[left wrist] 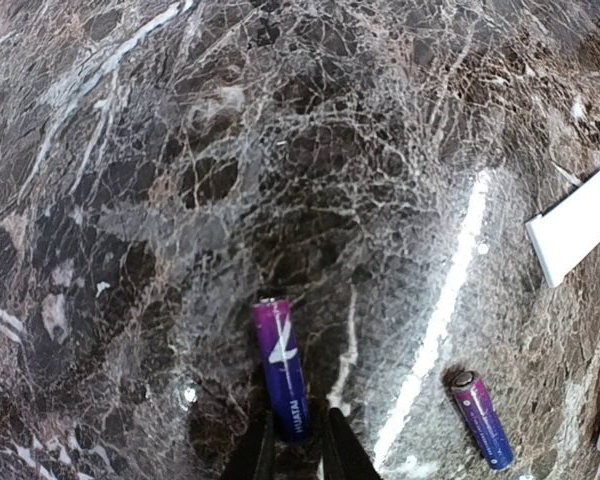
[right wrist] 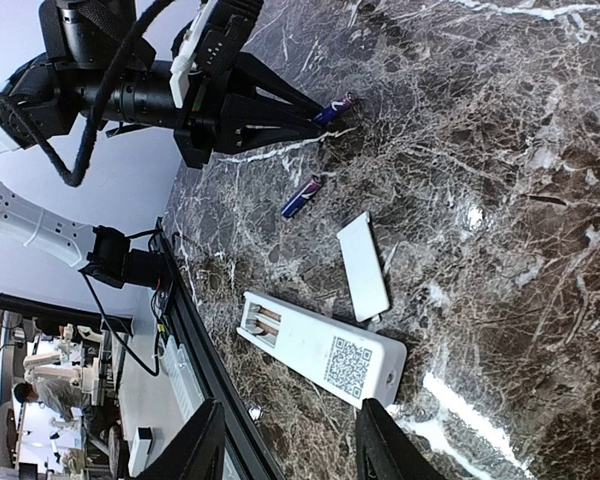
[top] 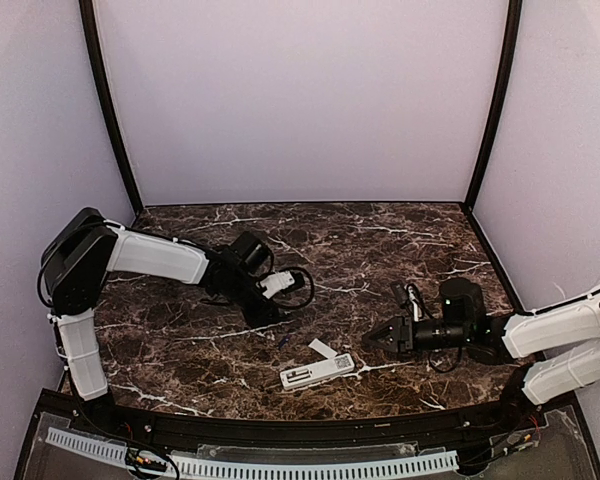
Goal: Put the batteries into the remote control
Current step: Place the battery in the battery compartment, then load the battery into the battery compartment.
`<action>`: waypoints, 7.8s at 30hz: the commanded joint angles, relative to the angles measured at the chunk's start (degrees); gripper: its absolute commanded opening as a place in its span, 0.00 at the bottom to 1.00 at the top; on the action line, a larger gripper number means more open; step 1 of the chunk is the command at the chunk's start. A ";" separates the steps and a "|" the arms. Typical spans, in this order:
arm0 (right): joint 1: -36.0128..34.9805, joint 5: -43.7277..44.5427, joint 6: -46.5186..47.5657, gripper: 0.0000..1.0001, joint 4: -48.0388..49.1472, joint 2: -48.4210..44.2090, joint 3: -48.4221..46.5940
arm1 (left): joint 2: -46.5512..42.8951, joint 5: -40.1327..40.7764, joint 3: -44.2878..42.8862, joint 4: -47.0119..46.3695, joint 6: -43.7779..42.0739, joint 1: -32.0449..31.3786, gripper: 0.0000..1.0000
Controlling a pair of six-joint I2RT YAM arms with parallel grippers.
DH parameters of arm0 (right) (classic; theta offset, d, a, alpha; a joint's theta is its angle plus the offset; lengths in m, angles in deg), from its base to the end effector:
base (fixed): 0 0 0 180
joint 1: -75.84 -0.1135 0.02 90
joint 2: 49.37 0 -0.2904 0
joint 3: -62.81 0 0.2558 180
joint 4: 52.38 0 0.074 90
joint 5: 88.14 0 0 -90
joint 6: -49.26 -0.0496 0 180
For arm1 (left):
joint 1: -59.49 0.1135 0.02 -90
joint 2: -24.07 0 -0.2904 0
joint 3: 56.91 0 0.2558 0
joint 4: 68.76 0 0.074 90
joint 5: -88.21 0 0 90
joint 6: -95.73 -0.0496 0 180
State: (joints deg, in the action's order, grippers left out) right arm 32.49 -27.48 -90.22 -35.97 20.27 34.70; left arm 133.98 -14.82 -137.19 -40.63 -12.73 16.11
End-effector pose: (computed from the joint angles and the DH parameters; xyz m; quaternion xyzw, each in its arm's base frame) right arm 0.1408 0.1664 0.1664 -0.0920 0.8225 0.5232 0.2029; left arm 0.2878 -0.2873 0.1566 0.5175 0.8026 -0.1660 0.2458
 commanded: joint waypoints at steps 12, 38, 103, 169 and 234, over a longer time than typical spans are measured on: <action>0.77 -0.55 0.96 0.43 2.35 0.94 0.82 | 3.96 -2.41 -3.13 2.65 -2.96 0.03 0.21; 0.86 -1.50 5.06 0.42 -0.68 9.12 -2.89 | -6.42 -2.62 -10.73 30.43 1.35 -10.22 0.00; -4.27 -3.62 2.68 0.34 6.79 20.74 -5.58 | 6.29 -12.56 -16.64 33.14 12.62 -17.27 0.05; -5.73 -0.80 3.94 0.34 1.03 19.88 -6.19 | -18.49 -6.15 10.07 7.07 -7.33 -16.95 0.18; -5.78 -4.68 6.57 0.27 1.30 26.31 -12.26 | -12.38 -12.14 9.61 8.62 -16.25 -17.36 0.16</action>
State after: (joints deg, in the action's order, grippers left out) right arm 27.20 -30.98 -83.27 -36.45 46.13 22.26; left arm 120.75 -25.45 -126.00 -33.63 -28.18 -0.91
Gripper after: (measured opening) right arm 0.268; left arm 0.169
